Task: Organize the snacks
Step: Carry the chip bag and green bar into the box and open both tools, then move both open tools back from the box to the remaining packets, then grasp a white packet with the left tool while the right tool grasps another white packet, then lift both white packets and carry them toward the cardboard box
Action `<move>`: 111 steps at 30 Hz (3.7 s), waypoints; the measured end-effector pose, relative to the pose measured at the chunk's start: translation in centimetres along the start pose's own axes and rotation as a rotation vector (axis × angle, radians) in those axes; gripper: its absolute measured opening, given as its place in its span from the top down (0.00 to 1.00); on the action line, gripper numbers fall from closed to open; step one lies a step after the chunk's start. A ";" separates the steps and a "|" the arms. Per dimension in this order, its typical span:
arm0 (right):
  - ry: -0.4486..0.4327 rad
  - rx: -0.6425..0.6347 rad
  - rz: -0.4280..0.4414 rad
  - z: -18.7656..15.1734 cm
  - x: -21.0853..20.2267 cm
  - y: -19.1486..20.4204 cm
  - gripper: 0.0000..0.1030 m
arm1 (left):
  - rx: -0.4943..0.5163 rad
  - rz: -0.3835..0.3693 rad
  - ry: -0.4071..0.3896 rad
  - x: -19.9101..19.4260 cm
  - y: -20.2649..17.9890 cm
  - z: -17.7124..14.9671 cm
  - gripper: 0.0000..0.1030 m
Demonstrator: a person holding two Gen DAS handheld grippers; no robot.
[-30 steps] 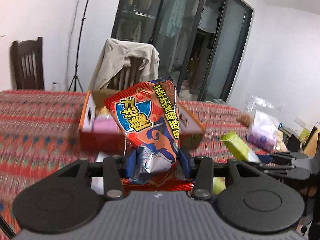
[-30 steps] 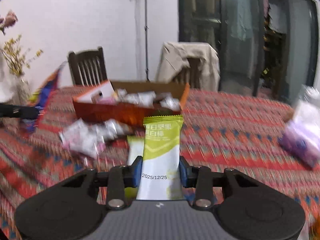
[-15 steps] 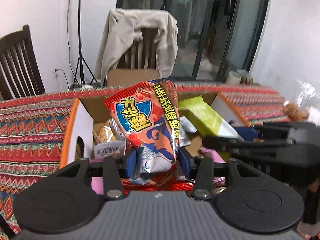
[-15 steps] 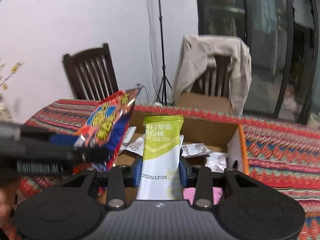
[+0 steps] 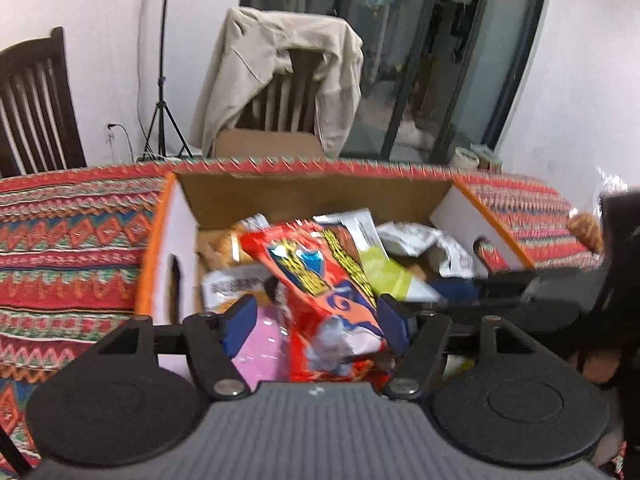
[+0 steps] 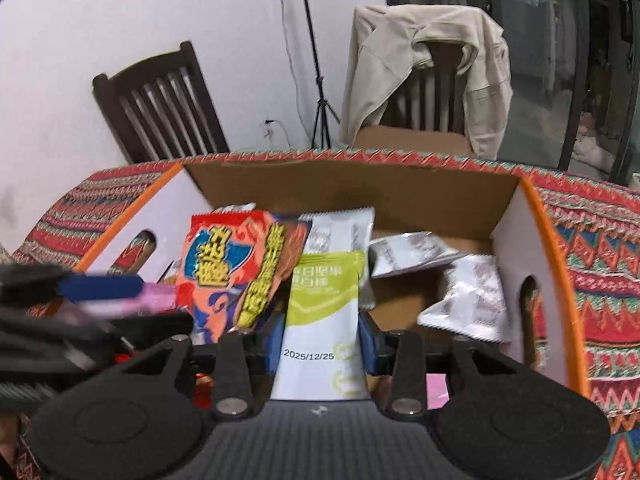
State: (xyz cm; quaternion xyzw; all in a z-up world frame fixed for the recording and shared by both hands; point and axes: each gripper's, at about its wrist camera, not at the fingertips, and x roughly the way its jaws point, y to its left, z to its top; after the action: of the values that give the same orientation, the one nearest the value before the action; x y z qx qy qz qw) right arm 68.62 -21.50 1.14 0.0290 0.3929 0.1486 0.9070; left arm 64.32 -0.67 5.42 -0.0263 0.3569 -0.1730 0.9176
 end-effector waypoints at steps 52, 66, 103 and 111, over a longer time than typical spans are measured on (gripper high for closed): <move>-0.242 -0.188 0.005 -30.4 -34.5 6.3 0.08 | 0.023 0.073 -0.182 -30.1 -8.0 -27.5 0.03; -0.199 -0.173 -0.003 -27.4 -29.0 6.9 0.08 | -0.016 0.102 -0.136 -25.7 -4.8 -25.7 0.03; -0.099 -0.072 0.050 -20.1 -15.1 5.6 0.52 | 0.137 0.013 0.009 -6.6 0.6 -14.0 0.50; -0.096 -0.162 0.003 -21.8 -16.5 6.5 0.52 | 0.100 0.075 0.026 -10.9 -1.1 -17.2 0.54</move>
State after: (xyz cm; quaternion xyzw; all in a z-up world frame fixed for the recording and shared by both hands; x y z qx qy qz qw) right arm 40.65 -21.53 -1.16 -0.0369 0.3354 0.1797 0.9240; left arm 45.11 3.24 -0.17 0.0351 0.3607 -0.1564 0.9188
